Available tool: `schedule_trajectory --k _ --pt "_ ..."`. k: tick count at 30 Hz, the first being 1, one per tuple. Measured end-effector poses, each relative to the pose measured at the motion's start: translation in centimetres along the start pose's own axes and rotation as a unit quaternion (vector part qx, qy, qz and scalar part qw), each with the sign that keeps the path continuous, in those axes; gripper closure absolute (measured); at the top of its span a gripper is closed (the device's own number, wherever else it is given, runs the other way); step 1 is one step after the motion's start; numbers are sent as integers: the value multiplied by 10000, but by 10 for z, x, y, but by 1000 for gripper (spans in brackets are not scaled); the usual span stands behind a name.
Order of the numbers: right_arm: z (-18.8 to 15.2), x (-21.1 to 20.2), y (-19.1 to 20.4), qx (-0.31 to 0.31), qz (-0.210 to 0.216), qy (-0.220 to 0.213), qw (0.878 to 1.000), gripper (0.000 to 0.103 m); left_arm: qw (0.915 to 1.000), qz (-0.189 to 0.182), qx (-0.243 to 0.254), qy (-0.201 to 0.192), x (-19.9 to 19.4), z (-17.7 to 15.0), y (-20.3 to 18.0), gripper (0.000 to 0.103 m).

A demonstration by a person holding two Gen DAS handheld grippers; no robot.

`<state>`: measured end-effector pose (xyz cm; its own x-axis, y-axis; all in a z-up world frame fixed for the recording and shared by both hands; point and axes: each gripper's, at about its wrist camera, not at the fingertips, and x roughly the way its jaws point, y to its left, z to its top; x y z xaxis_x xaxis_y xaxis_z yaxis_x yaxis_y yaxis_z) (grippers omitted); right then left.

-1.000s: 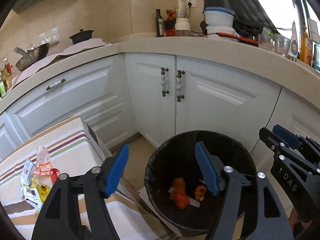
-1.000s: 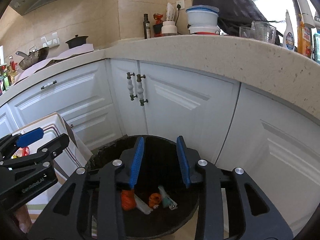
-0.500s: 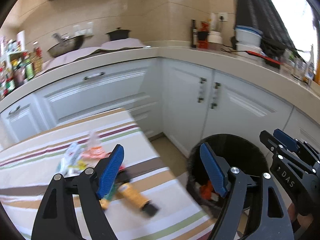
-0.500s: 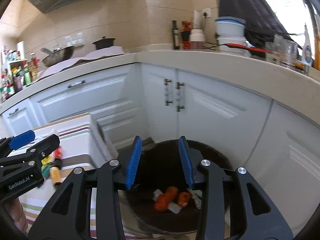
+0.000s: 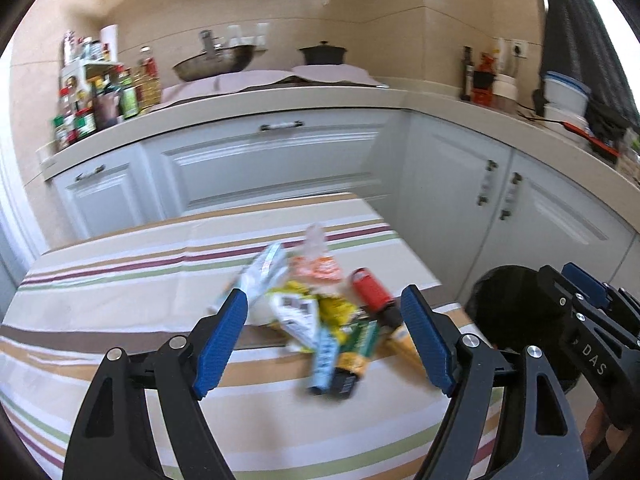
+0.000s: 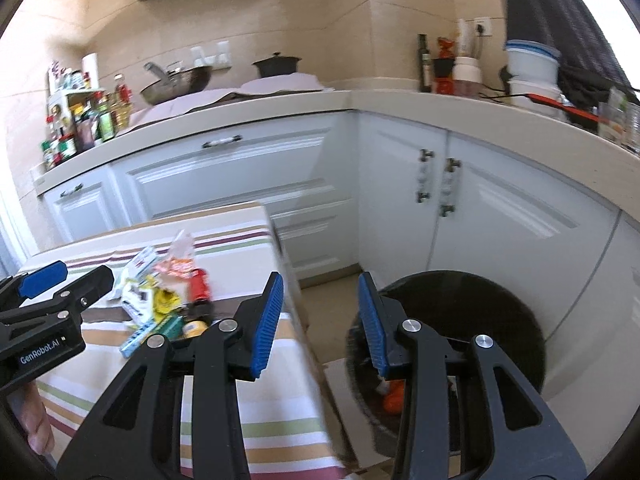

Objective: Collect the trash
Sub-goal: 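Move both tools back to the table and grasp the amber bottle with the right tool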

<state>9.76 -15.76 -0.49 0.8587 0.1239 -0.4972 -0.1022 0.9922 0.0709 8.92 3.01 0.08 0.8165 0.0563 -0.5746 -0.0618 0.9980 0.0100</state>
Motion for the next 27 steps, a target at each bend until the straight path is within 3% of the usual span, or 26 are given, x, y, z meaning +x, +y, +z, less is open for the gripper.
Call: schedule_trajectory --k 12,27 --pt "-11 22 49 -366 392 390 9978 65 9974 499 -409 324 8 -21 66 27" --pt "-24 51 79 -734 693 1203 9876 65 9940 622 -599 665 21 -38 99 27"
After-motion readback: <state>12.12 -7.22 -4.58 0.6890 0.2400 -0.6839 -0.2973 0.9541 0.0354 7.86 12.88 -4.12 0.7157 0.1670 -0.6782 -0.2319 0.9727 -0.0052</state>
